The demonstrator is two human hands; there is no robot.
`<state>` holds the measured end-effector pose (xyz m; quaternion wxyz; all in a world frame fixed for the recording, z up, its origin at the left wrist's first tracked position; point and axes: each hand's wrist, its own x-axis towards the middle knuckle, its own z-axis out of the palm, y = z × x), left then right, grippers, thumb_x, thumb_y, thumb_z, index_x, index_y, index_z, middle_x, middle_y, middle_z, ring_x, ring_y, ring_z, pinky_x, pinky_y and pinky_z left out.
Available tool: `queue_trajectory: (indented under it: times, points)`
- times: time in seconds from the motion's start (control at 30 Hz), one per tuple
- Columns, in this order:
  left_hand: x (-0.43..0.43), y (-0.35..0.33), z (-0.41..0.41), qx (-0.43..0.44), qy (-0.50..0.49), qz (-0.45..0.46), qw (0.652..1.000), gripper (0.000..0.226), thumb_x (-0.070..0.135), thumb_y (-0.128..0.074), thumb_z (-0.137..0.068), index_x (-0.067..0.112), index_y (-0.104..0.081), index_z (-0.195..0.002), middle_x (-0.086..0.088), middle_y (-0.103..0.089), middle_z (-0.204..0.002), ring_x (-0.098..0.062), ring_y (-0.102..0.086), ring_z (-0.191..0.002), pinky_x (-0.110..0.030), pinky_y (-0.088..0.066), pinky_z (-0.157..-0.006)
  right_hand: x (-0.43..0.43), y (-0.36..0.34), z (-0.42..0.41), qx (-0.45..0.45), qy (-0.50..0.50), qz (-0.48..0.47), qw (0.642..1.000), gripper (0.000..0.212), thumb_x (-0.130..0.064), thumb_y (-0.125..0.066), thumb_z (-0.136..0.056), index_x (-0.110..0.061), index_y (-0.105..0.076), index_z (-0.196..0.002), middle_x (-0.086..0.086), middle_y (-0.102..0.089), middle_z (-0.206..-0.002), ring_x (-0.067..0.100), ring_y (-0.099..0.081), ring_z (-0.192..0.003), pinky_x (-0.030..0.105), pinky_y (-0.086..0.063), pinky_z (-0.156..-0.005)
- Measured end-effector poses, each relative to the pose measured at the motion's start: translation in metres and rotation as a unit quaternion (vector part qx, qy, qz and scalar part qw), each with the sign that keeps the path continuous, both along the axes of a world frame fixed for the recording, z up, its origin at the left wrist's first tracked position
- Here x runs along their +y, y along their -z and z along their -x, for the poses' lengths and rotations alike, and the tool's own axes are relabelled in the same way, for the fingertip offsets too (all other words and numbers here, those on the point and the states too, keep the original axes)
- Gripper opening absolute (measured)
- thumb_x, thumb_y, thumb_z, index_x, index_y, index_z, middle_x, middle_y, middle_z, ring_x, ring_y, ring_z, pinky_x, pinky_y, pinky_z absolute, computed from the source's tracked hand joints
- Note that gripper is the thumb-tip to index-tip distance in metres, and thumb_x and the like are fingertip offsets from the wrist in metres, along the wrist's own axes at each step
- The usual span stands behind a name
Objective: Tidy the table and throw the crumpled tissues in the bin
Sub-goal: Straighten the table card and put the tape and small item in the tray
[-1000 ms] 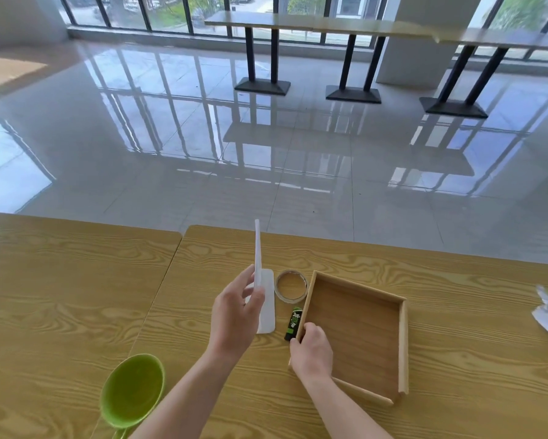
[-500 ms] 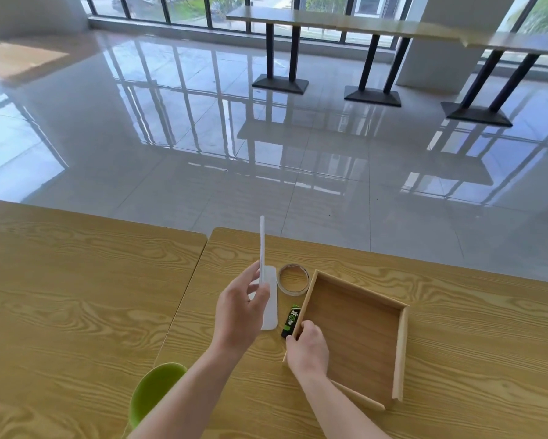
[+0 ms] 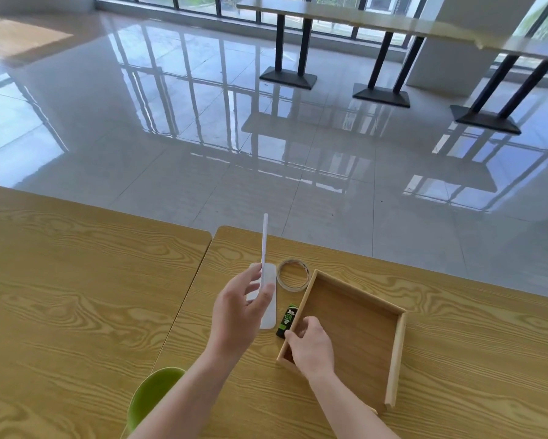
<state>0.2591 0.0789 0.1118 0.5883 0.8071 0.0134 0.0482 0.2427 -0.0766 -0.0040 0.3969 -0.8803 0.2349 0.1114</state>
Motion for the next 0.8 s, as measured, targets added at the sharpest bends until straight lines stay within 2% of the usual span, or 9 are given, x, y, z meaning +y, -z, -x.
queue_trajectory:
  times: [0.1,0.23,0.33,0.43,0.53,0.6,0.7,0.8]
  points:
    - [-0.001,0.000,0.003,-0.010,-0.021,0.013,1.000,0.033,0.034,-0.064,-0.091,0.059,-0.056,-0.113,0.028,-0.063,-0.106,0.010,-0.061,-0.102,-0.005,-0.049,-0.072,-0.011,-0.017,-0.013,-0.038,-0.013,0.018,0.999,0.035,-0.029,-0.065,-0.093,-0.016,-0.056,-0.124,-0.007,-0.062,-0.087,0.012,-0.062,-0.082,0.034,-0.055,-0.078]
    - [-0.004,0.002,0.004,-0.018,-0.031,0.026,0.999,0.042,0.030,-0.065,-0.092,0.069,-0.054,-0.102,0.026,-0.065,-0.106,0.007,-0.062,-0.103,-0.009,-0.050,-0.072,-0.007,-0.059,-0.051,-0.093,-0.074,-0.006,0.993,0.032,-0.032,-0.063,-0.093,-0.016,-0.061,-0.121,-0.008,-0.062,-0.088,0.007,-0.060,-0.079,0.030,-0.054,-0.075]
    - [-0.008,0.005,0.005,-0.015,-0.040,0.040,0.998,0.033,0.028,-0.064,-0.094,0.057,-0.056,-0.108,0.021,-0.067,-0.111,0.002,-0.063,-0.106,-0.010,-0.051,-0.073,0.005,-0.096,-0.084,-0.137,-0.116,-0.051,0.982,0.038,-0.039,-0.059,-0.096,-0.014,-0.060,-0.124,-0.004,-0.068,-0.097,0.013,-0.067,-0.083,0.039,-0.059,-0.080]
    - [-0.012,0.013,0.004,-0.012,-0.063,0.046,0.997,0.026,0.028,-0.063,-0.094,0.040,-0.062,-0.118,0.016,-0.067,-0.113,0.001,-0.063,-0.106,-0.010,-0.052,-0.073,0.019,-0.126,-0.111,-0.169,-0.135,-0.097,0.971,0.054,-0.050,-0.055,-0.096,-0.012,-0.054,-0.134,-0.003,-0.070,-0.096,0.014,-0.070,-0.079,0.043,-0.061,-0.077]
    - [-0.014,0.018,0.007,-0.007,-0.088,0.054,0.995,0.031,0.031,-0.062,-0.094,0.025,-0.064,-0.125,0.014,-0.067,-0.115,0.000,-0.063,-0.107,-0.019,-0.056,-0.080,0.032,-0.143,-0.134,-0.162,-0.167,-0.075,0.970,0.067,-0.056,-0.054,-0.093,-0.015,-0.044,-0.145,-0.006,-0.070,-0.099,0.018,-0.071,-0.085,0.047,-0.059,-0.083]
    - [-0.015,0.019,0.011,-0.013,-0.093,0.055,0.994,0.033,0.033,-0.061,-0.095,0.022,-0.064,-0.126,0.015,-0.066,-0.115,0.000,-0.063,-0.107,-0.027,-0.057,-0.085,0.039,-0.145,-0.144,-0.136,-0.183,-0.063,0.972,0.063,-0.048,-0.055,-0.096,-0.015,-0.040,-0.148,-0.002,-0.069,-0.101,0.019,-0.072,-0.078,0.045,-0.061,-0.078]
    - [-0.013,0.019,0.012,-0.024,-0.094,0.064,0.993,0.037,0.036,-0.060,-0.096,0.019,-0.064,-0.128,0.014,-0.067,-0.114,-0.002,-0.063,-0.106,-0.034,-0.057,-0.086,0.048,-0.141,-0.151,-0.115,-0.201,-0.059,0.971,0.053,-0.033,-0.056,-0.098,-0.017,-0.043,-0.147,0.003,-0.070,-0.097,0.018,-0.073,-0.072,0.036,-0.063,-0.066]
    - [-0.007,0.018,0.011,-0.026,-0.104,0.067,0.992,0.038,0.037,-0.058,-0.096,0.019,-0.065,-0.128,0.010,-0.069,-0.112,-0.003,-0.064,-0.104,-0.037,-0.057,-0.087,0.055,-0.139,-0.153,-0.121,-0.200,-0.057,0.971,0.049,-0.027,-0.055,-0.098,-0.018,-0.045,-0.145,0.004,-0.069,-0.095,0.018,-0.073,-0.071,0.038,-0.064,-0.065]
